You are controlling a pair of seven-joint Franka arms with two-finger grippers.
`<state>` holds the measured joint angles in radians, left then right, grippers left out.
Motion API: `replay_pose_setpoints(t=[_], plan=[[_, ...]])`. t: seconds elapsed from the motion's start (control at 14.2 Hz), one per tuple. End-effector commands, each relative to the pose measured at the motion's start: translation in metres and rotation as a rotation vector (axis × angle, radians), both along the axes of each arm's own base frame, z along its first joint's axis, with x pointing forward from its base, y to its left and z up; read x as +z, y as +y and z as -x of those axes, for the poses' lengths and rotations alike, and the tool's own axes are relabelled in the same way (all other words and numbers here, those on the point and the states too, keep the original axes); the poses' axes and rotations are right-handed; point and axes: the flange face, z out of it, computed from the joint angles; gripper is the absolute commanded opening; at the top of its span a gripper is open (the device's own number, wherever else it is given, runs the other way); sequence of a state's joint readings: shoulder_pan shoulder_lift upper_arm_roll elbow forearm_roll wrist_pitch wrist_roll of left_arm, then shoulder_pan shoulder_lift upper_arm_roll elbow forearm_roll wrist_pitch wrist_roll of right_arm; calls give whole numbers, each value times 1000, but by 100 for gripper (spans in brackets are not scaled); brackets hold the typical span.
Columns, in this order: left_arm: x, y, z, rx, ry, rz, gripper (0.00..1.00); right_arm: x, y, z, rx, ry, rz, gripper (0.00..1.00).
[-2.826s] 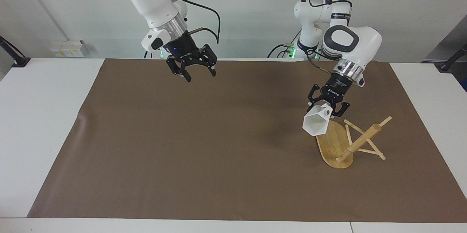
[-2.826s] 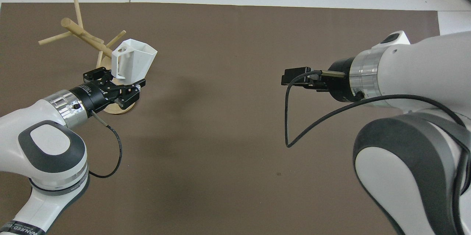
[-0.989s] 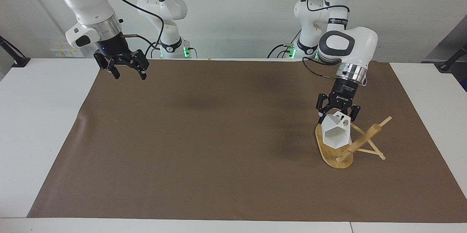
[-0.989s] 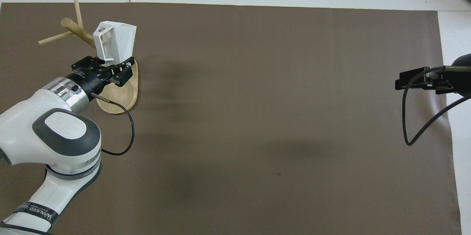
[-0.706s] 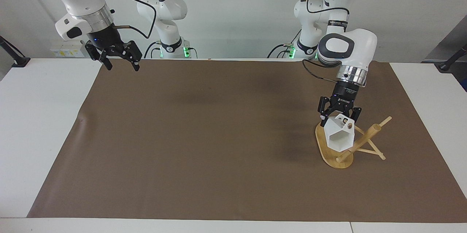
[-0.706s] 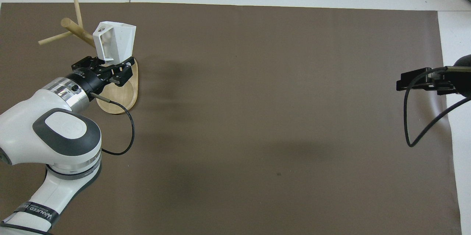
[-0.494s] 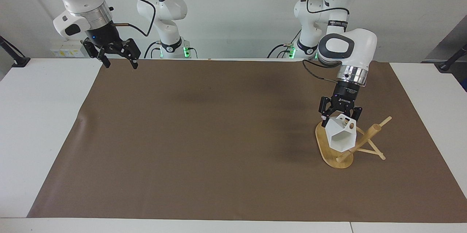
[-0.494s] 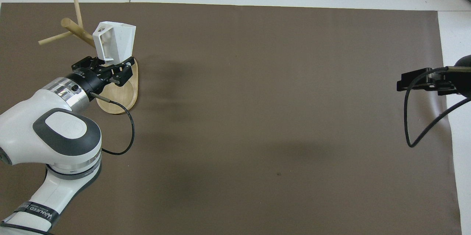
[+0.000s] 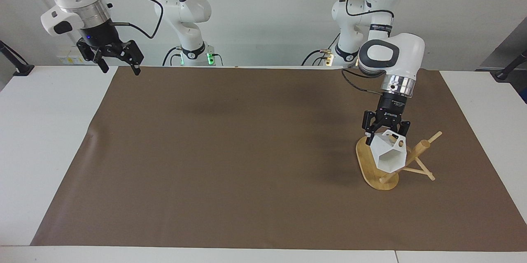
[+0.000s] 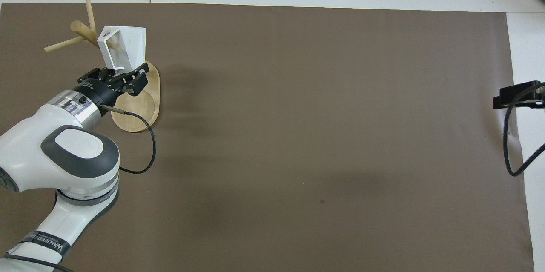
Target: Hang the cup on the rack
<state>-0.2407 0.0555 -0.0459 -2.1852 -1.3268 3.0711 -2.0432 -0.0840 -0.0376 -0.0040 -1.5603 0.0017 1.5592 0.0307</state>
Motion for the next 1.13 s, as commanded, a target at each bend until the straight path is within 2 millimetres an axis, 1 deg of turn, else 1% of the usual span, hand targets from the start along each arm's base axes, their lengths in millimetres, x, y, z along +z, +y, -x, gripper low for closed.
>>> replay_pose_setpoints(t=[0.0,0.35,0.42,0.49,0.57,0.78,1.06], plan=[[1,1,-5,50,-2,16,0,5,-12,4,3,8,18,100],[2,-1,-4,50,-3,14,0,3,-17,5,-10,0,1,100],[2,0,-4,51,-3,14,16,3,-16,5,-9,0,-1,100],[2,2,-5,53,-4,13,63,2,-15,6,-6,1,-1,100],[2,3,-5,57,-5,15,100,2,-14,6,-3,-1,-2,100],[3,9,-7,61,-9,7,100,2,-11,5,57,-4,-24,100],[7,15,-8,63,-18,3,100,2,-12,5,50,-3,-26,100]])
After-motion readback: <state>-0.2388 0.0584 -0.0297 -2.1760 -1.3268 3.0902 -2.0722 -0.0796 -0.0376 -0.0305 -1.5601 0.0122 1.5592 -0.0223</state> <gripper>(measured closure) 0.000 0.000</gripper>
